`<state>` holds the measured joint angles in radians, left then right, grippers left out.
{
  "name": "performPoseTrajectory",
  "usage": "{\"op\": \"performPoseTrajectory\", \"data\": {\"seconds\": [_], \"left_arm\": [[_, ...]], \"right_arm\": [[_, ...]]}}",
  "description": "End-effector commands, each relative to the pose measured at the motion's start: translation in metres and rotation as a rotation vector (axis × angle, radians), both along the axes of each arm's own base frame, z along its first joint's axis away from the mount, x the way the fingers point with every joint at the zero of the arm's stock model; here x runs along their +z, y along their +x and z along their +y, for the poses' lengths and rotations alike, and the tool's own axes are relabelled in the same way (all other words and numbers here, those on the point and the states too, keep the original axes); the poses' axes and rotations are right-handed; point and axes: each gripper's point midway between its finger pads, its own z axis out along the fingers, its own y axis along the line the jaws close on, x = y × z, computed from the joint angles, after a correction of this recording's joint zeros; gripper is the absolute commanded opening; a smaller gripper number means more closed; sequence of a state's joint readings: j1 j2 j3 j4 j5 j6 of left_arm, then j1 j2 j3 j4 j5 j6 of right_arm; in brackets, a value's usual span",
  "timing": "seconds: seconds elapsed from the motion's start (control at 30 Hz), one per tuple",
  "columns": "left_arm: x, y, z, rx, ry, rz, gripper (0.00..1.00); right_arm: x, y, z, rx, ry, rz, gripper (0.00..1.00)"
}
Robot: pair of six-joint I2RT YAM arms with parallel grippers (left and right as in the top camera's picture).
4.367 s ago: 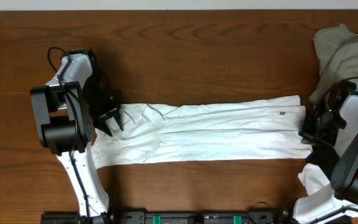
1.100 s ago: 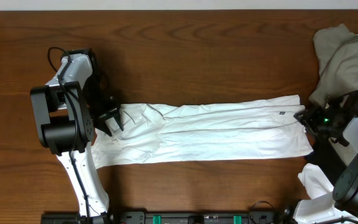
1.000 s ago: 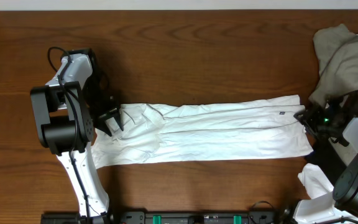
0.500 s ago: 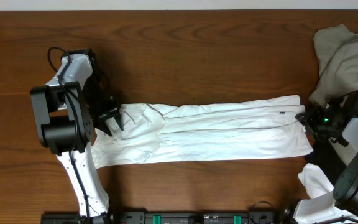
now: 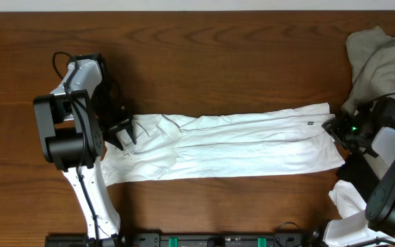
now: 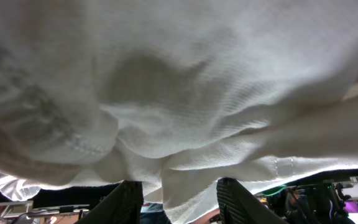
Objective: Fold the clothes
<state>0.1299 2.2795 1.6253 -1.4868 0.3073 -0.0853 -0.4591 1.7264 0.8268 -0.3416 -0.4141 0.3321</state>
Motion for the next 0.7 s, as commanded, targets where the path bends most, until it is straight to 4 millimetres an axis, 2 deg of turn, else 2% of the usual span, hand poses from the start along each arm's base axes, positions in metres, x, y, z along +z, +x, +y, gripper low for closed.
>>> {"op": "performPoseTrajectory", "data": {"seconds": [0.0, 0.07, 0.13, 0.2, 0.23, 0.37, 0.47, 0.57, 0.67], "left_arm": [[0.006, 0.0, 0.003, -0.004, 0.014, -0.015, 0.42], [0.006, 0.0, 0.003, -0.004, 0.014, -0.015, 0.42], [0.006, 0.0, 0.003, -0.003, 0.014, -0.015, 0.42], [0.006, 0.0, 0.002, -0.001, 0.011, -0.015, 0.4], [0.008, 0.001, 0.001, 0.0, 0.008, -0.017, 0.34], [0.021, 0.015, 0.003, -0.003, 0.017, -0.104, 0.33], [0.041, 0.028, 0.004, 0.0, 0.028, -0.208, 0.33], [0.064, 0.038, 0.006, -0.001, 0.044, -0.32, 0.36], [0.084, 0.043, 0.007, 0.0, 0.056, -0.409, 0.38]], "right_arm": [[-0.026, -0.021, 0.005, -0.013, -0.005, 0.107, 0.22], [-0.027, -0.022, 0.003, -0.021, -0.016, 0.115, 0.09], [-0.028, -0.023, 0.0, -0.043, -0.025, 0.127, 0.02], [-0.028, -0.022, -0.001, -0.043, -0.032, 0.119, 0.01], [-0.027, -0.02, -0.002, -0.042, -0.035, 0.114, 0.01], [-0.019, -0.01, -0.006, -0.011, -0.058, 0.078, 0.01], [0.0, 0.002, -0.011, -0.003, -0.067, 0.053, 0.01], [0.032, 0.017, -0.022, 0.019, -0.119, 0.016, 0.01], [0.062, 0.023, -0.037, 0.007, -0.198, 0.013, 0.01]]}}
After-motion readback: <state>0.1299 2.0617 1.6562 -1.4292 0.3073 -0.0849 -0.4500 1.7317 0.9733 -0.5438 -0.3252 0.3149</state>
